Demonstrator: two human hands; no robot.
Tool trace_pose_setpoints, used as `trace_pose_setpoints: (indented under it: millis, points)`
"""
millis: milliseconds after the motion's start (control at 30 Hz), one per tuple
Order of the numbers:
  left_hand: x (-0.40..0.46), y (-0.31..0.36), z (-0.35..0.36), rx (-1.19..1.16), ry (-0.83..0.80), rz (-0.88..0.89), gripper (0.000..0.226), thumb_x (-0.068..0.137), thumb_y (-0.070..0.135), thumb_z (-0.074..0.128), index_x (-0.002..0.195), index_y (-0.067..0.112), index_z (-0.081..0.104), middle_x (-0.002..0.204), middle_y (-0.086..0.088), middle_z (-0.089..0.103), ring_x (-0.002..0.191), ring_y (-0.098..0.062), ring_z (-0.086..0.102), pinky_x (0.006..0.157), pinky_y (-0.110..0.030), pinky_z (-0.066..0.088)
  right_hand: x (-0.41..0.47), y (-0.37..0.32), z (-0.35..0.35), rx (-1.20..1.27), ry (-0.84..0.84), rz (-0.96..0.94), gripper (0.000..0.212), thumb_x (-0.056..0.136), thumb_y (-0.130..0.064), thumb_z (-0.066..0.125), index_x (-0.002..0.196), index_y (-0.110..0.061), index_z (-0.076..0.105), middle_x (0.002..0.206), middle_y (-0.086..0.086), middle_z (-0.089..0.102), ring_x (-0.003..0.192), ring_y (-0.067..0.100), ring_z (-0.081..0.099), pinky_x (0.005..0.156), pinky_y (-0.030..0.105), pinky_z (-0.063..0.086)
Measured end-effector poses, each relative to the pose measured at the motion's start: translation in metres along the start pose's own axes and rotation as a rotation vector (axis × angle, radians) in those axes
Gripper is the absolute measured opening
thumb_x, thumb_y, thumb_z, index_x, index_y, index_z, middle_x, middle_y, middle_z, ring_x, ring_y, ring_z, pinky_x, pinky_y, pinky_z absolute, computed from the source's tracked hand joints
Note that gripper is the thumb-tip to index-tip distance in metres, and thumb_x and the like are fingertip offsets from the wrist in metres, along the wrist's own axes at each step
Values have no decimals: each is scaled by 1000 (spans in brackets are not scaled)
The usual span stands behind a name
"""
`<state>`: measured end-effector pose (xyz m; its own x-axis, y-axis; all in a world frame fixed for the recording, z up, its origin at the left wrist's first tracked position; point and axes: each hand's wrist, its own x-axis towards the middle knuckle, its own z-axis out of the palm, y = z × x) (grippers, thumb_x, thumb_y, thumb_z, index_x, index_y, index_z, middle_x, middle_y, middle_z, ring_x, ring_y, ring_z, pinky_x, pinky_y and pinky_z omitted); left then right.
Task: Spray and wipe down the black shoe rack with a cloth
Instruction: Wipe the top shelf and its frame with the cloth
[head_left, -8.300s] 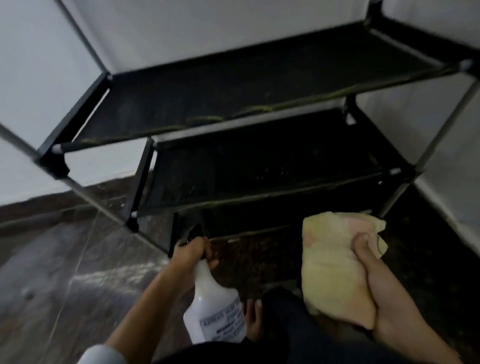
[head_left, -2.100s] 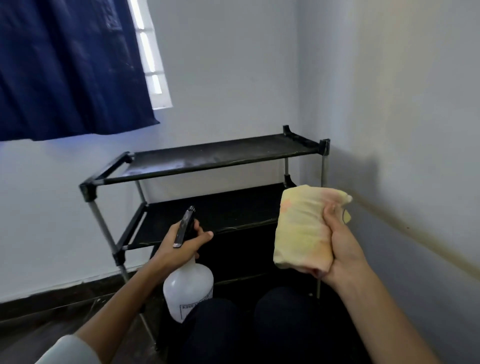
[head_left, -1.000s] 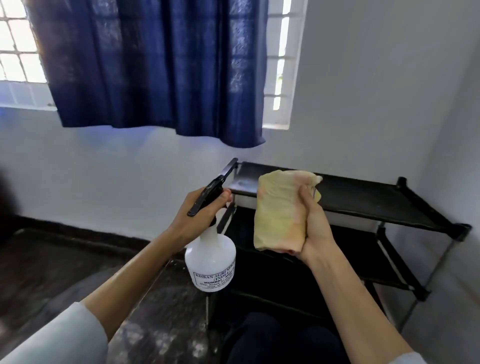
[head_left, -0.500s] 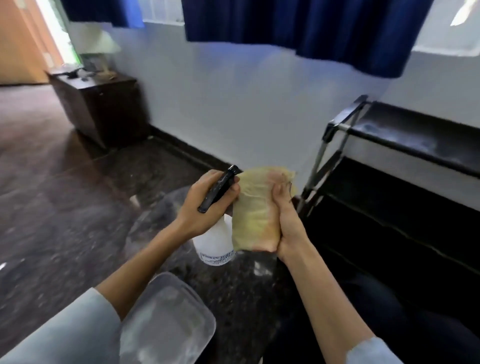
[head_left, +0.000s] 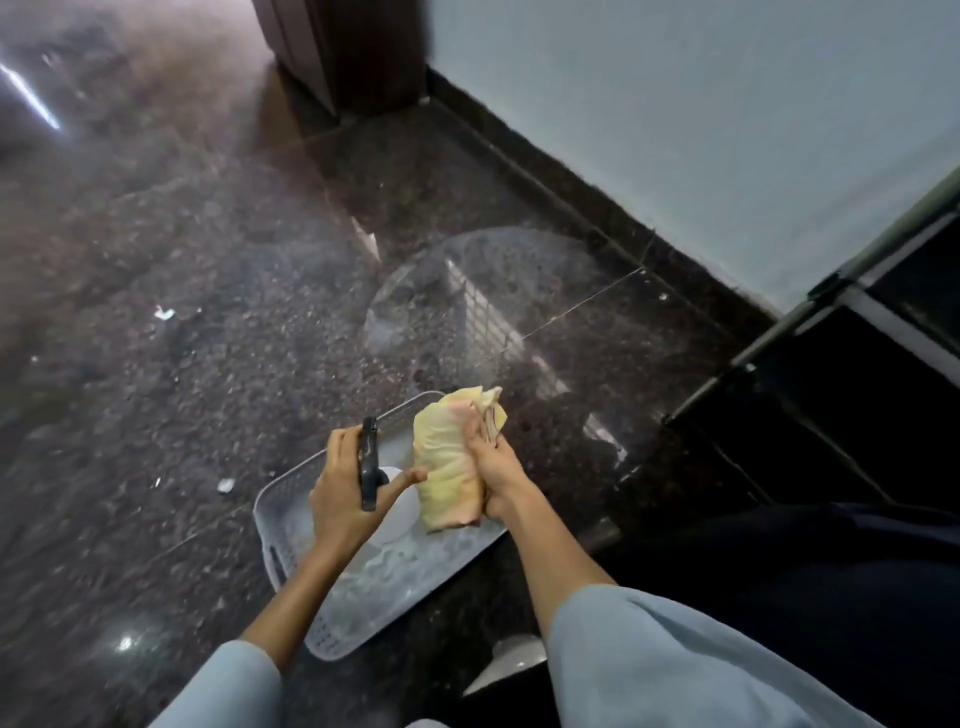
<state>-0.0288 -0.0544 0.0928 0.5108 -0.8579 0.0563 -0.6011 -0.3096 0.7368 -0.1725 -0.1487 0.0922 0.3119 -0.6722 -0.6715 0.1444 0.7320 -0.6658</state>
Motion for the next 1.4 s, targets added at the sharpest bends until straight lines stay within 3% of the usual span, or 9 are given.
trace_pose_setpoints:
  millis: [100, 200, 300, 567, 700, 867, 1067, 1233, 1400]
  points:
    - [-10, -29, 2, 8, 12, -100, 93, 45, 75, 74, 113, 18, 49, 107, 3, 49, 73, -18, 66, 55, -45, 53, 15, 22, 4, 5, 2, 29, 99, 44, -62, 76, 128, -15, 55, 120, 12, 65, 105, 29, 65, 90, 53, 52]
    - [-16, -44, 3, -4, 32, -139, 83, 49, 59, 79, 111, 13, 49, 105, -1, 50, 68, -12, 65, 54, -46, 53, 29, 30, 4, -4, -9, 19, 88, 56, -59, 72, 130, -15, 53, 124, 13, 63, 108, 29, 64, 91, 53, 51]
    - [-20, -60, 4, 14, 43, -190, 80, 50, 63, 75, 108, 18, 44, 102, -3, 52, 71, -19, 64, 55, -47, 53, 38, 35, 2, -6, -13, 20, 59, 79, -47, 64, 128, -15, 54, 125, 14, 62, 111, 31, 62, 94, 54, 49]
    - [-25, -89, 10, 54, 78, -274, 89, 47, 68, 73, 114, 18, 42, 100, -4, 55, 75, -25, 64, 53, -45, 52, 57, 42, -9, 29, -20, 82, 33, 94, -33, 56, 123, -20, 54, 122, 10, 63, 109, 28, 62, 93, 51, 50]
    - [-27, -93, 13, 50, 107, -304, 91, 46, 64, 78, 117, 16, 44, 100, -5, 58, 76, -22, 64, 56, -42, 52, 59, 44, -11, 19, -7, 96, 37, 95, -32, 55, 130, -19, 51, 123, 10, 62, 109, 27, 62, 90, 47, 52]
    - [-27, -95, 13, 91, 92, -289, 91, 48, 38, 91, 122, 8, 47, 111, -7, 54, 94, -29, 57, 69, -38, 48, 55, 43, -9, 15, -29, 101, 34, 95, -31, 55, 127, -20, 52, 118, 8, 64, 100, 22, 64, 83, 42, 55]
    - [-35, -102, 2, 87, -47, -311, 125, 43, 31, 94, 144, 16, 23, 128, -9, 47, 107, -29, 55, 77, -42, 49, 52, 39, -4, 8, -55, 65, 33, 94, -30, 56, 126, -20, 53, 123, 9, 63, 107, 25, 62, 91, 44, 52]
    - [-51, -81, -13, 221, 20, -381, 153, 32, 52, 91, 149, 18, -2, 141, -13, 28, 123, -33, 42, 81, -51, 52, 40, 28, 6, 31, -100, 36, 32, 94, -31, 56, 124, -20, 54, 111, 5, 66, 99, 24, 64, 87, 45, 53]
    - [-76, -40, -7, 280, 151, -109, 140, 38, 89, 58, 143, 7, 14, 137, -18, 31, 123, -33, 34, 97, -51, 40, 20, 13, 14, 70, -150, 9, 37, 95, -30, 55, 129, -17, 51, 116, 10, 65, 101, 26, 65, 85, 47, 54]
